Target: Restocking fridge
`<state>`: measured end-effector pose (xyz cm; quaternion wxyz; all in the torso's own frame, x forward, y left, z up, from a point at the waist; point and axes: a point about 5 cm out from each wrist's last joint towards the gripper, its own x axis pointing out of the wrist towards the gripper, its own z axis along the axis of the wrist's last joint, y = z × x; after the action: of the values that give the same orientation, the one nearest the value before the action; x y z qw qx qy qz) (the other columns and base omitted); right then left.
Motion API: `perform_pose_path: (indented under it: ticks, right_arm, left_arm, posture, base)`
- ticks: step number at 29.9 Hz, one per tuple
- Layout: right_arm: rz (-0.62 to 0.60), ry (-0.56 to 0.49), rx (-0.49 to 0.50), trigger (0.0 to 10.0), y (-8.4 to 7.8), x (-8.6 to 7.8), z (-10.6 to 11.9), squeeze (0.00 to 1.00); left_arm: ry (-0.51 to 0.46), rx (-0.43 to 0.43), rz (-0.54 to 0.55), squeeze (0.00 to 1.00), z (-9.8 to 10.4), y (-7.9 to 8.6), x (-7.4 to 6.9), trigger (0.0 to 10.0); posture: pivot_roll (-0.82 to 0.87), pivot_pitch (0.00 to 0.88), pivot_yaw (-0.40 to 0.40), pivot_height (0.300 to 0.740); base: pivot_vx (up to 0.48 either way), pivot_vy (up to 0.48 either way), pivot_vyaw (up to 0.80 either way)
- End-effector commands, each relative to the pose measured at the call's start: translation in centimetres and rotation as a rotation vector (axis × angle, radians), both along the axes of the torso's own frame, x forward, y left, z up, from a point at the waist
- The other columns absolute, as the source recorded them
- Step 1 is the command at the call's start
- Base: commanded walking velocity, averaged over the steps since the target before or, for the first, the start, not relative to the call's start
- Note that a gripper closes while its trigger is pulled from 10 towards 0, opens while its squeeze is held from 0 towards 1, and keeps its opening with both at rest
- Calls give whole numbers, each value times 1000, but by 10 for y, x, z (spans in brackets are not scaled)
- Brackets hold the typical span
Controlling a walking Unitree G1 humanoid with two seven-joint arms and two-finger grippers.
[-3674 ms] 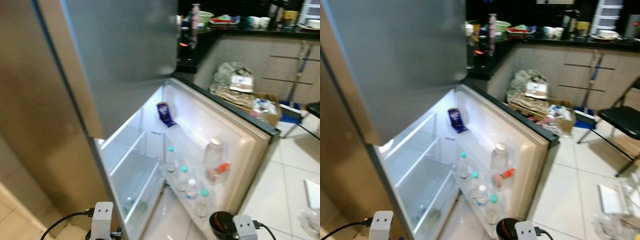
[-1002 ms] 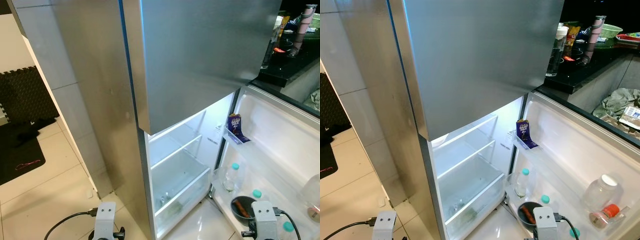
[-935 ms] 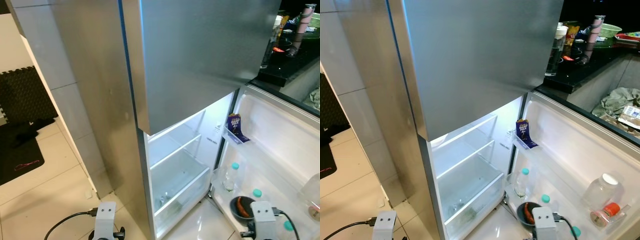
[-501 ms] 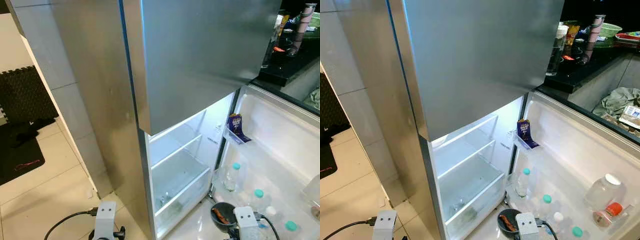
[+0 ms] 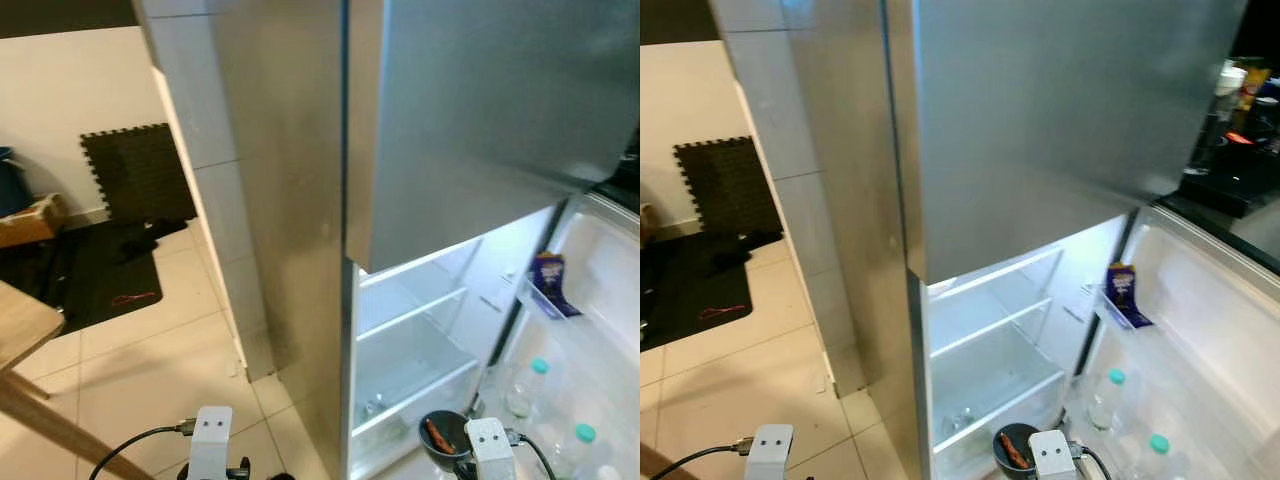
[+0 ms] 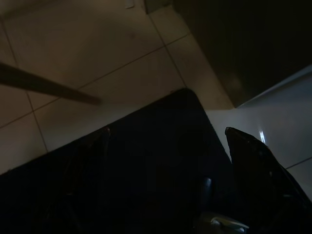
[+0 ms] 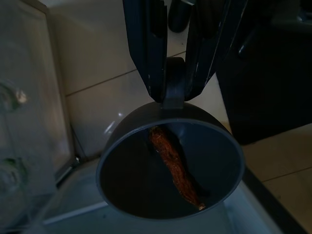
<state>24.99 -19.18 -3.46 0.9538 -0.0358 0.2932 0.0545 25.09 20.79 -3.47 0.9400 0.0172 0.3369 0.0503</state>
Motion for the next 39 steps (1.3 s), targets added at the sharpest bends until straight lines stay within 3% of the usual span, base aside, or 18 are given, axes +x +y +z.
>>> perform_pose_path:
  ticks: [1, 19, 39]
  right_arm:
    - [14, 1, -3, 10000, 2, -2, -1, 0]
    - [7, 8, -15, 10000, 2, -2, -2, 0]
    - [-155, 76, -79, 10000, -18, -22, -15, 0]
  left_arm:
    - [24, -3, -16, 0, -6, -5, -6, 10000]
    - [34, 10, -20, 0, -6, 0, -7, 10000]
    - [66, 3, -36, 0, -7, 5, -8, 10000]
  posture:
    - [-76, 74, -1, 740]
    - [-69, 70, 6, 740]
    - [-60, 90, 46, 740]
  base:
    - [0, 0, 800]
    - [0, 0, 800]
    - [0, 0, 0]
